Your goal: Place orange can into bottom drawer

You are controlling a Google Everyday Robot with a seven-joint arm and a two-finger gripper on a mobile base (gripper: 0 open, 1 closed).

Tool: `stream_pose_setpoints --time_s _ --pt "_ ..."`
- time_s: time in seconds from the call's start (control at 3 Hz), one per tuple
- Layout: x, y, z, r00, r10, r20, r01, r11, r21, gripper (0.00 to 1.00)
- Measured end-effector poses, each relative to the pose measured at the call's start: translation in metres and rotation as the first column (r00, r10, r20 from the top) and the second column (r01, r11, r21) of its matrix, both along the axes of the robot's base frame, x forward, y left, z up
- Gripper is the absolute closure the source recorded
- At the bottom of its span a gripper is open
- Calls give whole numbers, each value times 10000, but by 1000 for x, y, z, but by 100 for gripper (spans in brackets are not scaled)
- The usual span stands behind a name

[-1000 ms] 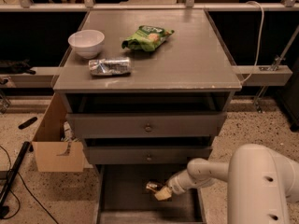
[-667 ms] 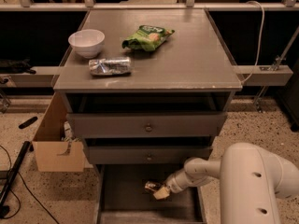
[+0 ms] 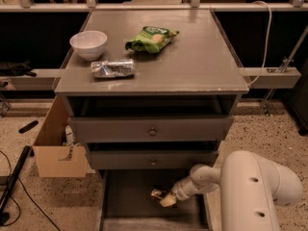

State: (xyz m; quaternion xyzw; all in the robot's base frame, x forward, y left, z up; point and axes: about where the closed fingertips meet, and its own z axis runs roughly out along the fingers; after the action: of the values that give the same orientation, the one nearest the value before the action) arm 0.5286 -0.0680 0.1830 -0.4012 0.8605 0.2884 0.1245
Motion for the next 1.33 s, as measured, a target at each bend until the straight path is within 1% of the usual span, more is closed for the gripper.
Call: stream_pose_setpoints --time_s 0.33,0.67,1.0,1.33 --pt "-8 1 -12 9996 113 -262 -117 9998 -148 100" --pt "-26 2 -24 9978 295 -591 -320 9986 -420 100" --pt "-45 0 -35 9958 416 -821 -469 9969 -631 100" --pt "-51 0 -38 9953 452 -861 -511 9963 -686 100"
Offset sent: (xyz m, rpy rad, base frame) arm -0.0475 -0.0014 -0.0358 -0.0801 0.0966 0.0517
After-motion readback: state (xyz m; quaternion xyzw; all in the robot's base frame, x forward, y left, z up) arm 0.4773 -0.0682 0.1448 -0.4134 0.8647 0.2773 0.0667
